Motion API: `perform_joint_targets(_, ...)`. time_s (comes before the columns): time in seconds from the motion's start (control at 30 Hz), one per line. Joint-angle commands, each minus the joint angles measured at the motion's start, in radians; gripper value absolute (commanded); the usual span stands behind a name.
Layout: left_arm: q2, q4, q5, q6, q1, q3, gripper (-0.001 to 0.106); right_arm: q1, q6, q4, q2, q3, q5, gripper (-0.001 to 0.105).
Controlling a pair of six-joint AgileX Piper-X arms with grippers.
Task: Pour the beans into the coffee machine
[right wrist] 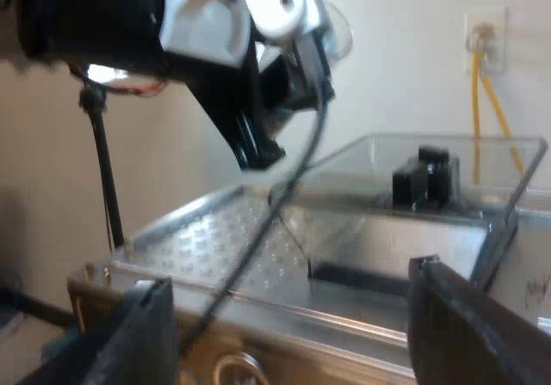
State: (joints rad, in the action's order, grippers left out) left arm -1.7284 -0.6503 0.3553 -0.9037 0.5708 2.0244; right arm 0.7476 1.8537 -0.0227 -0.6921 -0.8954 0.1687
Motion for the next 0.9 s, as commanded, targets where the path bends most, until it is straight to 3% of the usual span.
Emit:
perform_joint_targets(0.03,0.001,0.079,0.077,0.110,0.020,0.010,0.012,0.002,0.011,0.050,0.007,-0.014,0.000,0.059)
perform_joint_targets(0.3,0.001,0.104,0.101,0.308,0.024,0.010,0.012,0.002,0.011,0.056,0.007,-0.014,0.014,0.059)
perform_joint_targets(0.53,0.001,0.104,0.070,0.518,0.024,0.010,0.012,0.002,0.011,0.078,0.007,-0.014,0.014,0.059)
perform_joint_targets(0.9,0.001,0.115,0.014,0.607,0.024,0.010,0.012,0.002,0.011,0.079,0.007,-0.014,0.014,0.059)
